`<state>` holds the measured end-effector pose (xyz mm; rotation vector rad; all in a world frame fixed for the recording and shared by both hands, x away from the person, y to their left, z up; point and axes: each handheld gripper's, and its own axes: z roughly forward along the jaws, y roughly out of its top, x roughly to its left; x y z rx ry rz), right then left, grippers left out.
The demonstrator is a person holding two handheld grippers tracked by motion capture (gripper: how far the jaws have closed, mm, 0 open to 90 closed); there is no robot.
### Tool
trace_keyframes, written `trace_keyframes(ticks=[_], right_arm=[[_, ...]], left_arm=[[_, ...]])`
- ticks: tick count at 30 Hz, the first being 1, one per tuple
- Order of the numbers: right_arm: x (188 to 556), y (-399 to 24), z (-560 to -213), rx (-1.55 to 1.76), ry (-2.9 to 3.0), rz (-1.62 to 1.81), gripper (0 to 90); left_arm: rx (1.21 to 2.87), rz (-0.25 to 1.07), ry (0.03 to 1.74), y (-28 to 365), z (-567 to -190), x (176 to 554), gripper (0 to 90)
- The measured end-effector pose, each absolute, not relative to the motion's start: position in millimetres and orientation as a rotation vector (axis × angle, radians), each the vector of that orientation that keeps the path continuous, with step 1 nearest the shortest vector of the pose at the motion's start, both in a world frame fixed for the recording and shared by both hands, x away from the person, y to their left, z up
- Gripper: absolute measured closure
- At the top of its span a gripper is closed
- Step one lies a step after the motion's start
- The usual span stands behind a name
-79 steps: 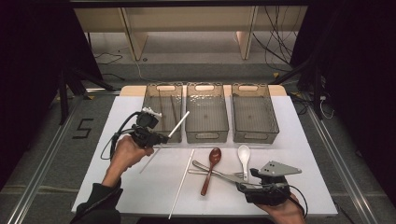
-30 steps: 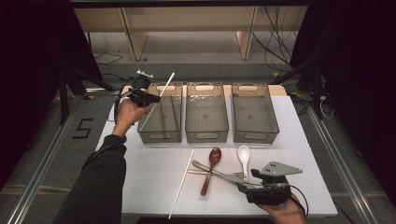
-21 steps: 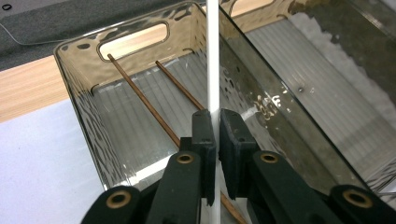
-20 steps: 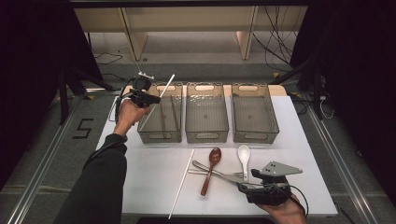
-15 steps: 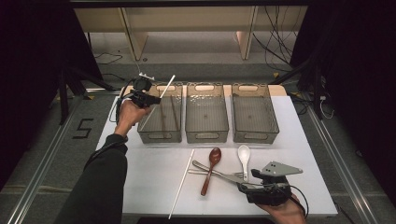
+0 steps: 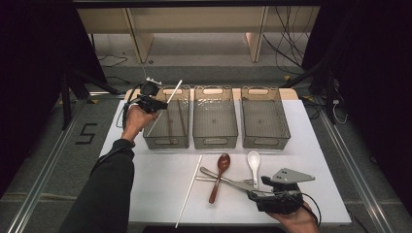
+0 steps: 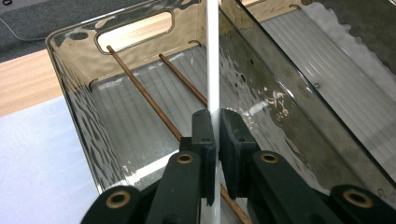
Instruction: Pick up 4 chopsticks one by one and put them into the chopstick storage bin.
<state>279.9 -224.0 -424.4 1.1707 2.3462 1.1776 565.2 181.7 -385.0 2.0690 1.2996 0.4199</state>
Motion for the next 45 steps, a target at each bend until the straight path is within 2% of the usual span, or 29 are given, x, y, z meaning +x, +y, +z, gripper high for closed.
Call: trace_keyframes(ticks=[5,6,8,16,22,30,45], right_arm=[[280,-225,-424,1.171,2.342,1.182,29.7],[280,-225,-424,1.172,2.342,1.181,29.7],[280,-225,-425,1.172,2.344,1.18,29.7],[280,-225,-424,1.174,2.341,1.18,29.7],[280,-224,-424,1.177,2.342,1.177,29.7],[279,-224,-424,1.176,2.339,1.175,29.7],[278,-224,-423,1.171,2.333,1.178,29.7]], left_arm=[[2.084,0.41,1.33,181,-390,567,83.1],[2.075,0.409,1.343,181,-391,567,79.6],[2.058,0.406,1.351,182,-390,566,64.4],[2.003,0.348,1.361,184,-372,554,44.1],[1.972,0.288,1.355,184,-360,531,32.7],[1.968,0.236,1.324,179,-357,489,27.1],[2.057,0.243,1.309,160,-388,420,21.2]])
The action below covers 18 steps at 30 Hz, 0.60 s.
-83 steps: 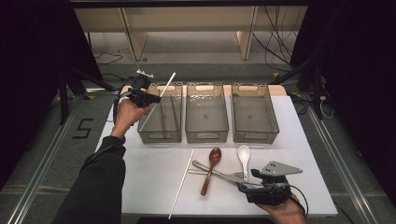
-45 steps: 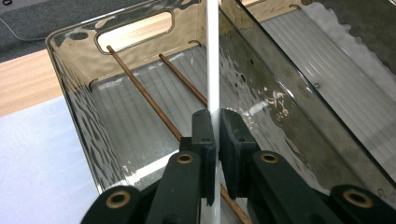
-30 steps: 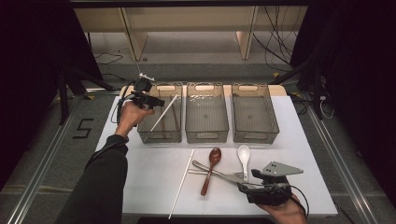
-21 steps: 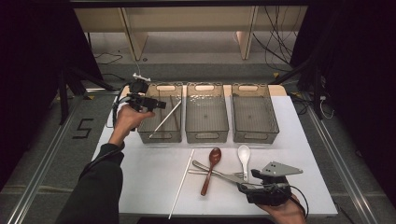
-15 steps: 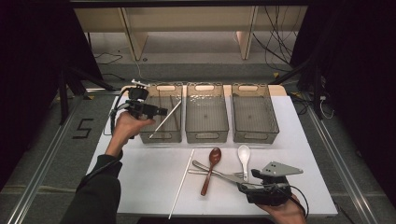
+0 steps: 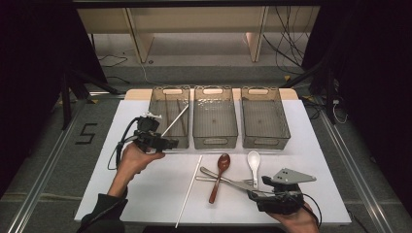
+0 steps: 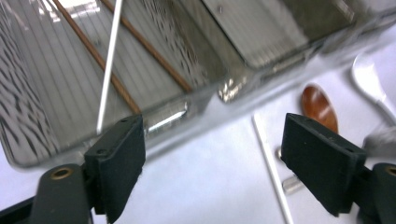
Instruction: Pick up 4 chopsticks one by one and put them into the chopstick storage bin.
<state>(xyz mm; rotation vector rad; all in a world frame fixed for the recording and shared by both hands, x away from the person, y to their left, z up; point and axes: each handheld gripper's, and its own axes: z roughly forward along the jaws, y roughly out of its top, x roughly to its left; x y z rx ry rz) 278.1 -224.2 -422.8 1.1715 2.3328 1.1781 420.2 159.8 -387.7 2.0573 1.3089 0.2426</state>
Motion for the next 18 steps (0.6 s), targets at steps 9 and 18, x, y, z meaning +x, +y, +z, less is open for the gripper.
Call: trace_keyframes(ticks=[9,18], right_arm=[[277,-223,-424,1.168,2.334,1.175,29.7],[276,-224,-423,1.174,2.335,1.172,29.7]], left_arm=[[2.153,0.191,1.293,136,-408,394,19.8],[2.257,0.182,1.299,120,-426,381,20.0]])
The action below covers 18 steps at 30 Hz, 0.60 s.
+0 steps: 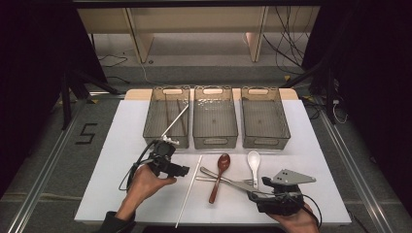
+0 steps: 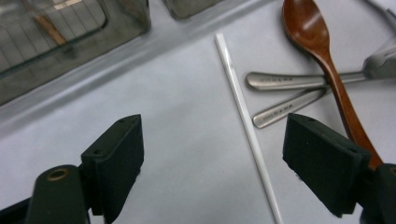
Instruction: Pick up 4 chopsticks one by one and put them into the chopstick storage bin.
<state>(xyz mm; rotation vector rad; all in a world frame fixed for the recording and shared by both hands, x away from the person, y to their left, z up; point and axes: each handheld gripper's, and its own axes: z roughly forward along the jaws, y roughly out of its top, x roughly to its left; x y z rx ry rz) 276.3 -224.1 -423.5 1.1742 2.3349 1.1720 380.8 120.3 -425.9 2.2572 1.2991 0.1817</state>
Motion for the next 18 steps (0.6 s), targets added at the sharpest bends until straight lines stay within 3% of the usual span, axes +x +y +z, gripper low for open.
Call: trace_keyframes(ticks=[12,18], right_arm=[[276,-224,-425,1.169,2.339,1.167,29.7],[276,-223,-425,1.17,2.341,1.166,29.7]], left_arm=[[2.359,0.161,1.281,105,-443,368,25.1],[2.393,0.123,1.245,98,-450,366,34.6]])
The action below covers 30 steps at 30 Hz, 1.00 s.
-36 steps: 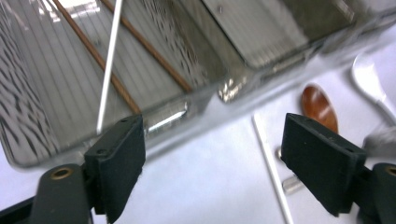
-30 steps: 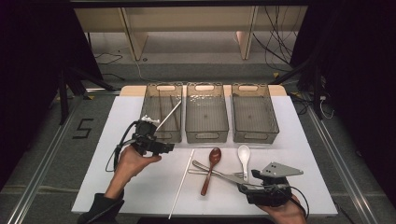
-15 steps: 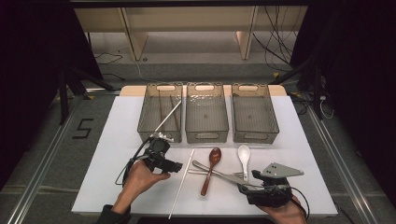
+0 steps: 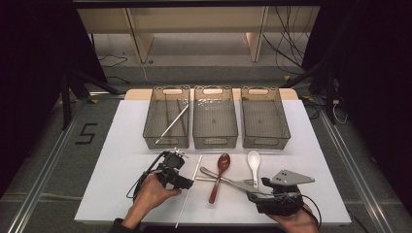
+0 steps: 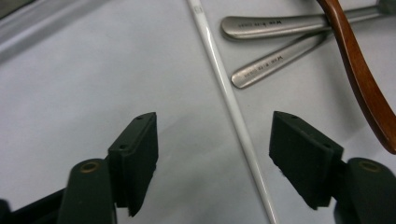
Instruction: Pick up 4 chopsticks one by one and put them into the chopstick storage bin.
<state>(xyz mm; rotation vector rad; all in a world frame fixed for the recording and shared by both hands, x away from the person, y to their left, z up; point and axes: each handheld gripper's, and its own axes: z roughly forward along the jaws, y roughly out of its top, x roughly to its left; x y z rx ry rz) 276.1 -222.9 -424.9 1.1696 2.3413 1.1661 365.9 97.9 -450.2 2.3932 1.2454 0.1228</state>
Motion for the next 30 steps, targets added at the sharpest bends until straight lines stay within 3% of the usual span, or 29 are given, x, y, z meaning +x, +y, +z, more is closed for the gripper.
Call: trace_keyframes(ticks=[30], right_arm=[[276,-224,-425,1.166,2.346,1.162,29.7]], left_arm=[[2.511,0.193,1.163,79,-465,362,73.4]])
